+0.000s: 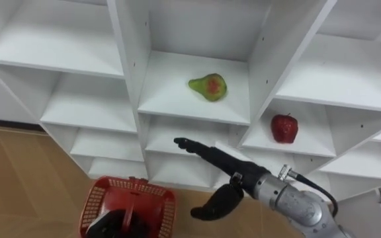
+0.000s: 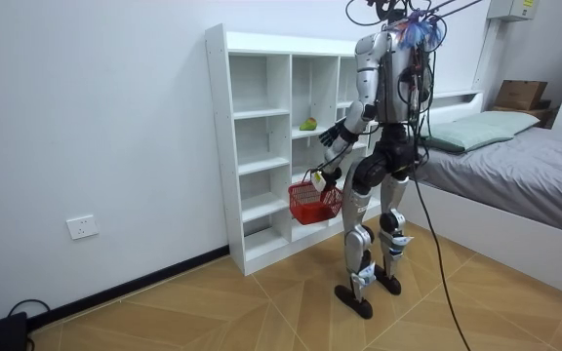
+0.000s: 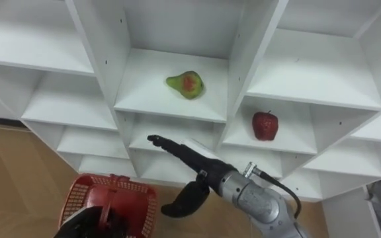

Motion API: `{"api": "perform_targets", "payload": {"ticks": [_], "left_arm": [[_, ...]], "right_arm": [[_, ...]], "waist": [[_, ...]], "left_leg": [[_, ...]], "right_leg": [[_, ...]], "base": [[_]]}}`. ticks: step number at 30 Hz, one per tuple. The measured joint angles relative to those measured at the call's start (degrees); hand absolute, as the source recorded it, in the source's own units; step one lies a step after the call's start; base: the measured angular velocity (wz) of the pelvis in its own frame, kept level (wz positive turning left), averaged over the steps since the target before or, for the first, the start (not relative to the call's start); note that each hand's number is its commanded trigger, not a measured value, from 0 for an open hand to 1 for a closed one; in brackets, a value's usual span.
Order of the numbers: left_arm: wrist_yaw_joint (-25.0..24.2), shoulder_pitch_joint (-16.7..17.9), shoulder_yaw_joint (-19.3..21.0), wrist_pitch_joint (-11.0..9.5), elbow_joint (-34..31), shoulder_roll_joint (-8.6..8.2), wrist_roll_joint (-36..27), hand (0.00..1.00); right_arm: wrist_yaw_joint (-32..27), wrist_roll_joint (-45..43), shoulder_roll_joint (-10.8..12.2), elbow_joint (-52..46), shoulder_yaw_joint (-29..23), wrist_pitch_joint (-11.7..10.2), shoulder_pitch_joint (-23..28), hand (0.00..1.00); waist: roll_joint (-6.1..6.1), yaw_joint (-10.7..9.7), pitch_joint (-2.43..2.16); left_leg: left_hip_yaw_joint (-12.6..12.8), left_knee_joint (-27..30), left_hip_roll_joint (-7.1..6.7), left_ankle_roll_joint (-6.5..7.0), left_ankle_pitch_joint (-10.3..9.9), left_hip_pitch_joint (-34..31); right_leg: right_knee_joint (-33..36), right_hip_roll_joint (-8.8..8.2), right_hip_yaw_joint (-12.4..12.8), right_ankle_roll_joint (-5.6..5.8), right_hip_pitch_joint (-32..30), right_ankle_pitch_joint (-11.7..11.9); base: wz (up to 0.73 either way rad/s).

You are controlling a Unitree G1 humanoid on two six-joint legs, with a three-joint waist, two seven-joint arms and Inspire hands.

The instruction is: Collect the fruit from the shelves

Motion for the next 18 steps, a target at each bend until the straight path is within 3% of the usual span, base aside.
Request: {"api": "perform_targets", "payload": {"ticks": [6, 14, 18], "left_arm": [[2.2, -0.5, 0.2, 0.0, 2.3, -0.81, 0.0, 1.00], [3.3, -0.8, 0.2, 0.0, 3.5, -1.41, 0.0, 1.00], [3.1, -0.9, 0.3, 0.0, 3.3, -1.40, 0.0, 1.00]], "right_arm": [[-5.4, 0.1, 1.3, -2.8, -0.1, -0.7, -0.5, 0.00], [-8.8, 0.1, 1.3, -4.7, -0.7, -0.7, -1.9, 0.00], [-10.9, 0.0, 1.4, -8.5, -1.1, -1.0, -2.0, 0.00]], "waist": [[0.13, 0.0, -0.05], [0.00, 0.1, -0.06], [-0.53, 0.0, -0.40]], "left_leg": [[-0.2, -0.4, 0.00, -0.01, 0.0, 0.1], [-0.2, -1.3, 0.01, -0.01, 0.0, 1.6], [-0.2, -2.0, 0.02, -0.08, 0.0, 2.0]], "right_leg": [[-0.5, 0.02, -0.5, 0.01, 0.3, 0.1], [-0.6, 0.07, -0.4, 0.03, 1.5, 0.1], [-0.6, 0.14, -0.2, 0.04, 2.0, 0.1]], "base": [[0.03], [0.00], [0.00]]}}
